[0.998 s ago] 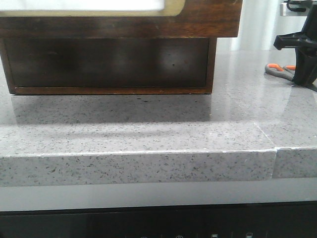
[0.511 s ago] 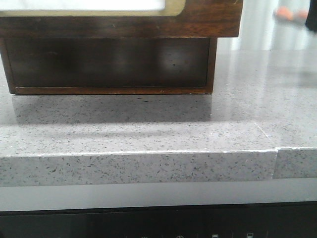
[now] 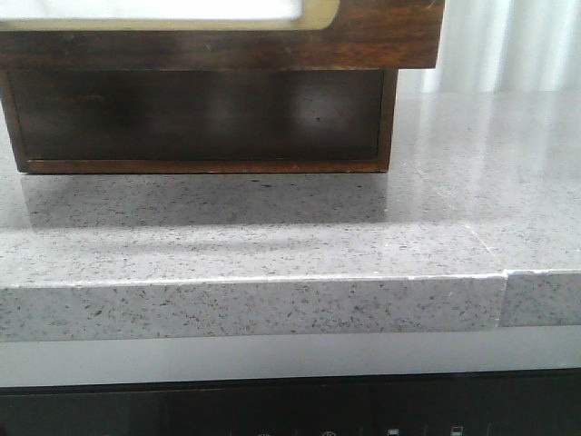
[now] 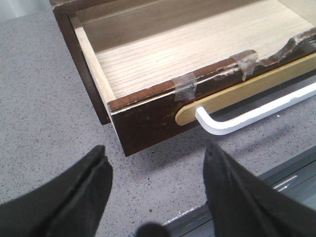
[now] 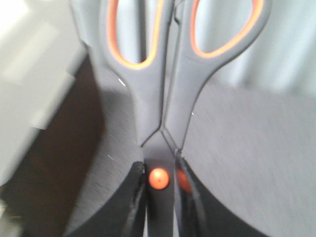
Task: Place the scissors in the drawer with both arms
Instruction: 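Carry the scissors over the open drawer and release them inside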
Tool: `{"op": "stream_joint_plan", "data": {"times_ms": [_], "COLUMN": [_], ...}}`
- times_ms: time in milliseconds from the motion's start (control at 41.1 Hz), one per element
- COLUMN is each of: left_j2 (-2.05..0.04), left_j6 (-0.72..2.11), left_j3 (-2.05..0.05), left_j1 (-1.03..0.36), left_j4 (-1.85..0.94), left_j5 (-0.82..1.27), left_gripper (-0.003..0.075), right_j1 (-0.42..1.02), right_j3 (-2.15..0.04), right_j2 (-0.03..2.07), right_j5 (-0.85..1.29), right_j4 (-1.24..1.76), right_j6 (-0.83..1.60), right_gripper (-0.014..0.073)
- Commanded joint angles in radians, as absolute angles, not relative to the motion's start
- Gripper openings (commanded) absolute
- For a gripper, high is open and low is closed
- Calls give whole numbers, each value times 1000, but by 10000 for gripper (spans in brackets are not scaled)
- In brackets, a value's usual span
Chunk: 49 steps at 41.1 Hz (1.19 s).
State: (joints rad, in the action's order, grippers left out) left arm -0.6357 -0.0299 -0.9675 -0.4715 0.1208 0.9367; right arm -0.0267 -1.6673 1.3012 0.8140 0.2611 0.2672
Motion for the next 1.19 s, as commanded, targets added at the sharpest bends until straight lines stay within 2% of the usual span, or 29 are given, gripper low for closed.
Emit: {"op": "stream_joint_plan", "data": {"times_ms": [0, 365, 560, 754, 1168], "left_j2": [-640, -640, -640, -640, -640], "left_j6": [-39, -39, -39, -39, -39], "left_j3": [-1000, -1000, -1000, -1000, -1000], "left_j1": [-480, -480, -480, -480, -480], "left_j4": [120, 120, 120, 120, 120], "left_j5": [859, 859, 859, 859, 859], "left_gripper": [408, 408, 408, 408, 408], "right_j1": [24, 373, 507, 573, 575], "right_j3": [-1735, -1808, -1808, -1808, -1808], "right_j2": [1253, 1289, 1354, 1438, 1600], "right_j5": [729, 742, 784, 857, 939], "right_j4": [362, 463, 463, 463, 426], "right_j6": [385, 717, 839, 939, 1026], "right_gripper": [22, 22, 22, 23, 23]}}
